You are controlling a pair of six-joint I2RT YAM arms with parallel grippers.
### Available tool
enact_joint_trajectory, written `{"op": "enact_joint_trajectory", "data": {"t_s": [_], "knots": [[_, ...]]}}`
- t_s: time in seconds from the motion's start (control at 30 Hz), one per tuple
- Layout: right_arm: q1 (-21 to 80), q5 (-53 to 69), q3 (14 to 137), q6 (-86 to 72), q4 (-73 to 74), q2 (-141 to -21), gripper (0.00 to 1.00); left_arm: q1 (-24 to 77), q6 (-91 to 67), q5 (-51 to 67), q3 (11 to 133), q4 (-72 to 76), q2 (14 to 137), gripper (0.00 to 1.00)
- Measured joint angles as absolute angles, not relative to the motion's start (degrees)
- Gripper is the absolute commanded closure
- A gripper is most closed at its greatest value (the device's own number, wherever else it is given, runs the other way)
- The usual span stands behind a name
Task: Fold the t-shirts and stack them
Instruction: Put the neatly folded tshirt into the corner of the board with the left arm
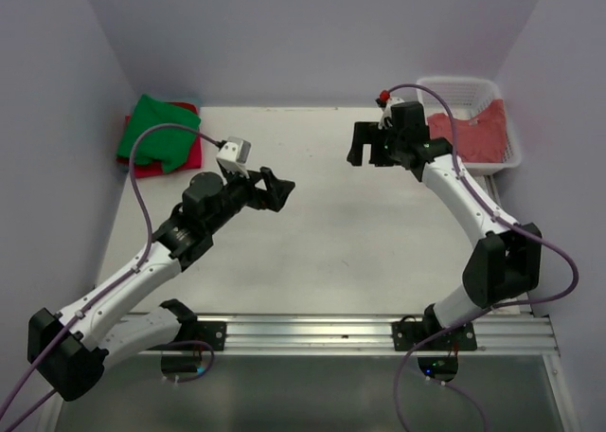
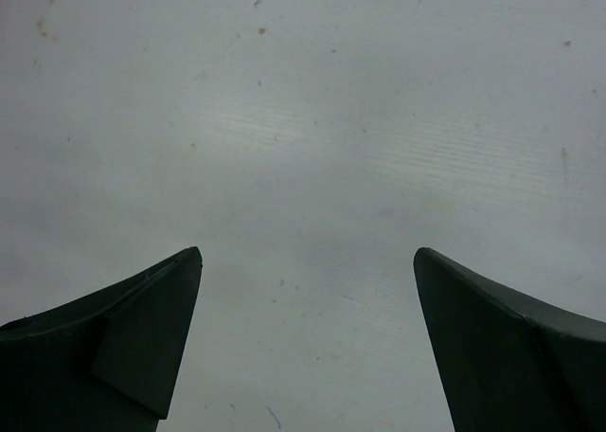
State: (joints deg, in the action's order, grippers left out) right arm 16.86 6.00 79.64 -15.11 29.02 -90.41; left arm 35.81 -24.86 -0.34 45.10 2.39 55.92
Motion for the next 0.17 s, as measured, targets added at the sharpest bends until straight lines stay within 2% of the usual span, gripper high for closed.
{"op": "enact_joint_trajectory", "data": {"t_s": [0.17], "knots": [[17.8,9.7,76.9,-13.4,26.1,-86.8,0.01,35.8,-24.5,1.0,45.1,2.4,56.5,0.0]]}}
